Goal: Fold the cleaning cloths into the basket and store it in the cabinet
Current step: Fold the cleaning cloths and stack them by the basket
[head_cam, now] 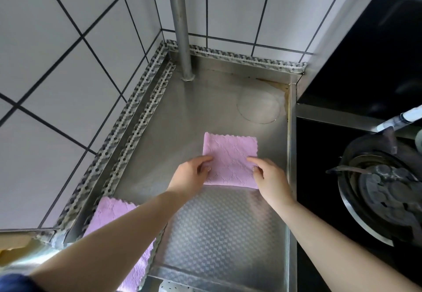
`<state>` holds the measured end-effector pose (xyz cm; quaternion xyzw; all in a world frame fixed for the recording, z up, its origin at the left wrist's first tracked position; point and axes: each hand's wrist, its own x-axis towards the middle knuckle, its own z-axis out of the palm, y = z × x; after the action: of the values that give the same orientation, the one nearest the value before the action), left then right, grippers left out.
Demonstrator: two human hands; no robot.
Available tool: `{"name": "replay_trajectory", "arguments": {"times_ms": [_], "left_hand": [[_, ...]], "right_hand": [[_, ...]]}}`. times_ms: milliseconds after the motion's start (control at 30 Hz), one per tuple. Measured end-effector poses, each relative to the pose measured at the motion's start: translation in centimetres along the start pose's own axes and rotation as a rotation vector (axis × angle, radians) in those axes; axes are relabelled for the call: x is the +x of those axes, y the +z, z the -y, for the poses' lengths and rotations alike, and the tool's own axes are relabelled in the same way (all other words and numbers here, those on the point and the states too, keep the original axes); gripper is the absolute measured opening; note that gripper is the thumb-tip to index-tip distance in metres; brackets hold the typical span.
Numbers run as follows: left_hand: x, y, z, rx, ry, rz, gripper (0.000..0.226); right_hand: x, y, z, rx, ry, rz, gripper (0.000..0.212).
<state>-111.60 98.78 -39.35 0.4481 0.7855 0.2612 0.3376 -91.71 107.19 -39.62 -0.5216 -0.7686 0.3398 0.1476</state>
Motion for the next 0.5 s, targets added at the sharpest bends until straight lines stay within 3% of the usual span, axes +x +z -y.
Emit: {"name": "replay_trajectory", "arguments": {"times_ms": [300, 433, 500], "left_hand": [[0.0, 0.3, 0.2, 0.159, 0.002, -0.006, 0.032], [-0.2, 0.3, 0.5, 0.383, 0.265, -0.241, 0.040], [0.3, 1.1, -0.3, 0.486, 0.417, -0.291, 0.044]], "right_hand": [[-0.1, 0.2, -0.1, -0.051, 0.041, 0.016, 0.033], [-0.2, 0.2, 0.3, -0.184, -0.128, -0.245, 0.035], [0.4, 1.2, 1.5, -0.295, -0.243, -0.249, 0.039]]}}
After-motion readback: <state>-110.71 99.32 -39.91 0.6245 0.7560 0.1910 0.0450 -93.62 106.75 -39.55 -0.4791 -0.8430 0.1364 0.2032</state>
